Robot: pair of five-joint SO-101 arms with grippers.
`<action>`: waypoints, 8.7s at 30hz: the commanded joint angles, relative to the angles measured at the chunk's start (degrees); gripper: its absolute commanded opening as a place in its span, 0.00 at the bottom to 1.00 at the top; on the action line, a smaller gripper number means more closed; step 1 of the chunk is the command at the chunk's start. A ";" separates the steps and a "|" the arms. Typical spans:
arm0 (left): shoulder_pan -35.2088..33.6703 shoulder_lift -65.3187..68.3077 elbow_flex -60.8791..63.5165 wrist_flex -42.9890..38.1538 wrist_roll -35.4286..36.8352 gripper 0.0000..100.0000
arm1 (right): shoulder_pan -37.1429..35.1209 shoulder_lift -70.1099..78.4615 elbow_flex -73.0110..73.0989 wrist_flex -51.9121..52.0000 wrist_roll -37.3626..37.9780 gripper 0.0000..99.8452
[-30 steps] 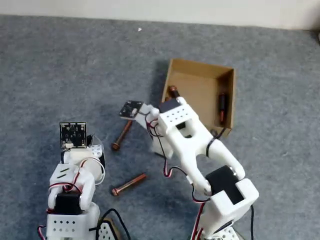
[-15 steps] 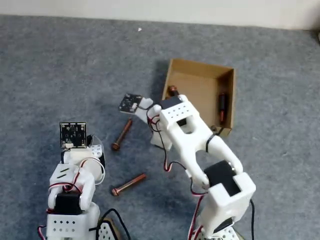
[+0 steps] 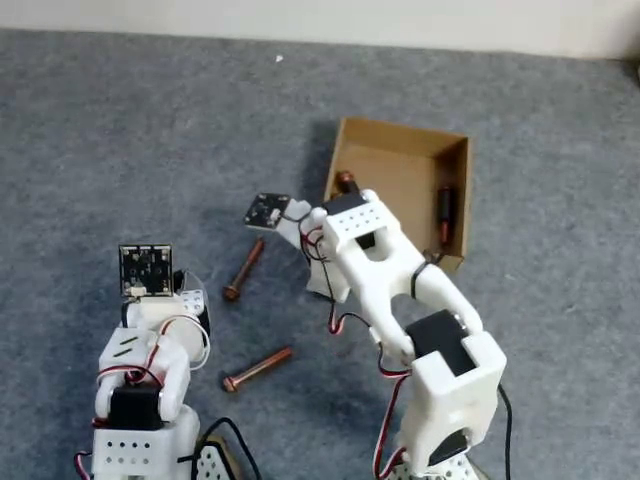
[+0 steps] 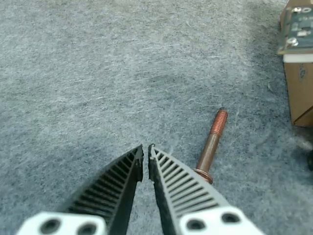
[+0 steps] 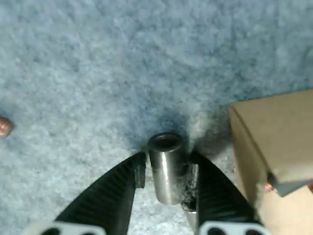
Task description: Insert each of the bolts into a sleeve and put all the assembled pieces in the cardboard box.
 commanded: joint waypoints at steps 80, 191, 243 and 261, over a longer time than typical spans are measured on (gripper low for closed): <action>31.52 73.71 -31.43 8.35 -6.95 0.20 | 19.82 -44.70 36.09 -20.97 -45.27 0.01; -1.71 108.44 -67.30 6.33 -94.86 0.19 | 19.91 -44.26 35.74 -21.05 -42.46 0.01; 18.77 37.93 -47.87 -8.62 -2.29 0.01 | 6.11 -94.20 56.48 -21.05 -42.46 0.01; 36.97 35.82 -47.69 -16.00 5.89 0.01 | -2.51 -122.51 70.55 -23.96 -42.37 0.01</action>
